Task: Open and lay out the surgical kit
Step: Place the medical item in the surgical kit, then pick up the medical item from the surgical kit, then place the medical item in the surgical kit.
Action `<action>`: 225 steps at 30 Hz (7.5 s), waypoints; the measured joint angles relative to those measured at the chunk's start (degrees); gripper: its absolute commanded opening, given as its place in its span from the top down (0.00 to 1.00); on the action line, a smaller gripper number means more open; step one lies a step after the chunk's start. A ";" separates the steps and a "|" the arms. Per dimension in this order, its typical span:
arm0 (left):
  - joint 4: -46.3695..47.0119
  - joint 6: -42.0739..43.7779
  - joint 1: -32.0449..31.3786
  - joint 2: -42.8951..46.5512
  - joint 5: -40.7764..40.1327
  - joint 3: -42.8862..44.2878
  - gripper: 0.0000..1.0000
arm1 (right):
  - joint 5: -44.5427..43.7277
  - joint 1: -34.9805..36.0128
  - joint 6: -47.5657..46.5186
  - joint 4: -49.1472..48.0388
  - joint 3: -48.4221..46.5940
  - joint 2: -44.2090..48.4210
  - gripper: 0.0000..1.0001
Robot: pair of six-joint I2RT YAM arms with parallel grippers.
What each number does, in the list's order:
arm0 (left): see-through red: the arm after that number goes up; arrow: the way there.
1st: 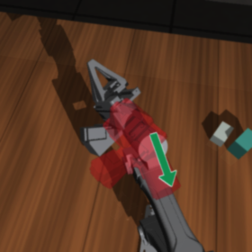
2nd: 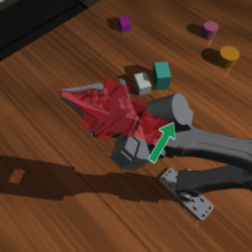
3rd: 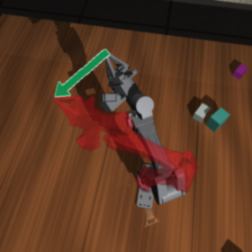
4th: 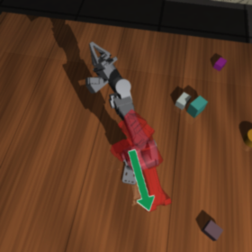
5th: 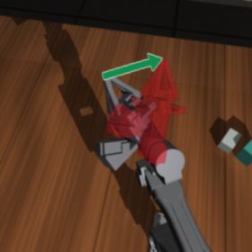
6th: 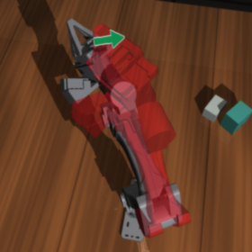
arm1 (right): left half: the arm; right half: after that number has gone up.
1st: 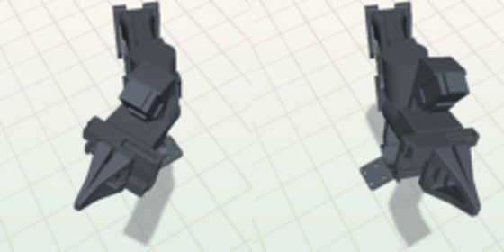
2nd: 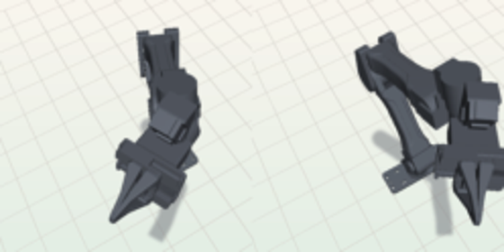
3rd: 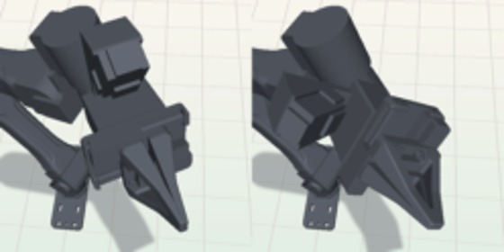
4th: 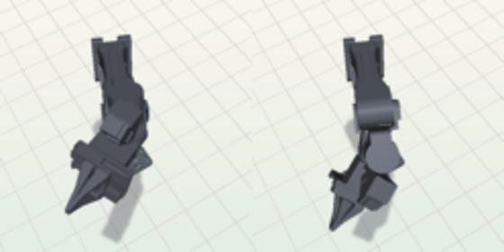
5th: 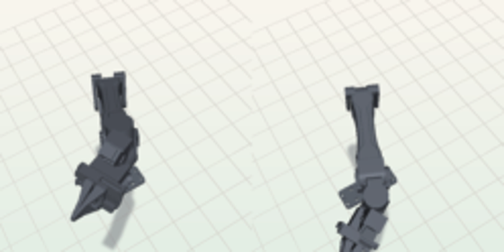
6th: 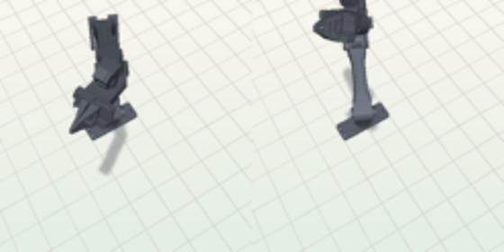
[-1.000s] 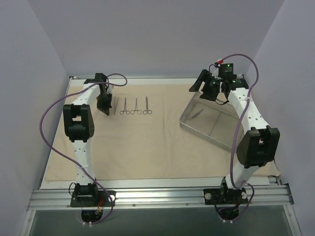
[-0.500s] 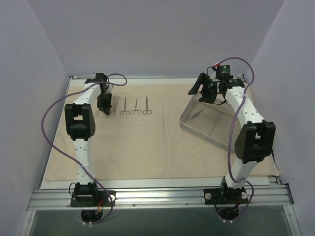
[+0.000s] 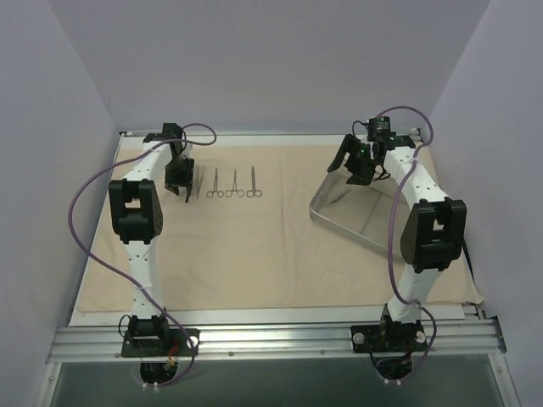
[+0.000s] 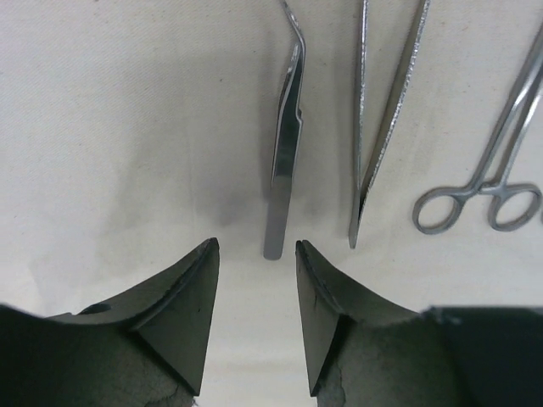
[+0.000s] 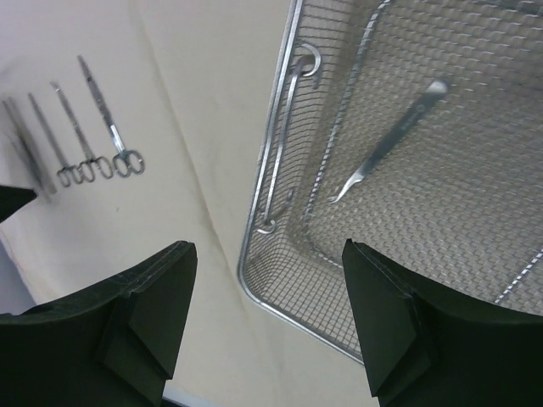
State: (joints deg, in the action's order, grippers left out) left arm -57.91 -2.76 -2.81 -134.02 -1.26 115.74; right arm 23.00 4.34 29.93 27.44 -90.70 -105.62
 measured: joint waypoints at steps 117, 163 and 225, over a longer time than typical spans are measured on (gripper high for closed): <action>33.51 -31.26 -14.05 30.80 43.28 -29.64 0.98 | 2.91 22.77 4.68 0.42 -22.14 -11.17 0.39; 52.09 -33.46 -11.50 33.40 61.11 -38.51 0.47 | 24.55 19.61 10.32 -23.87 -7.19 -8.55 1.00; -0.68 1.64 -0.33 -3.32 0.87 5.97 0.96 | -14.75 5.60 -5.84 15.74 -17.51 -3.17 0.00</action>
State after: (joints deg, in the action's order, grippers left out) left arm -58.59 -1.13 -3.14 -137.34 -0.38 121.71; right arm 8.25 9.93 24.10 43.18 -108.20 -108.79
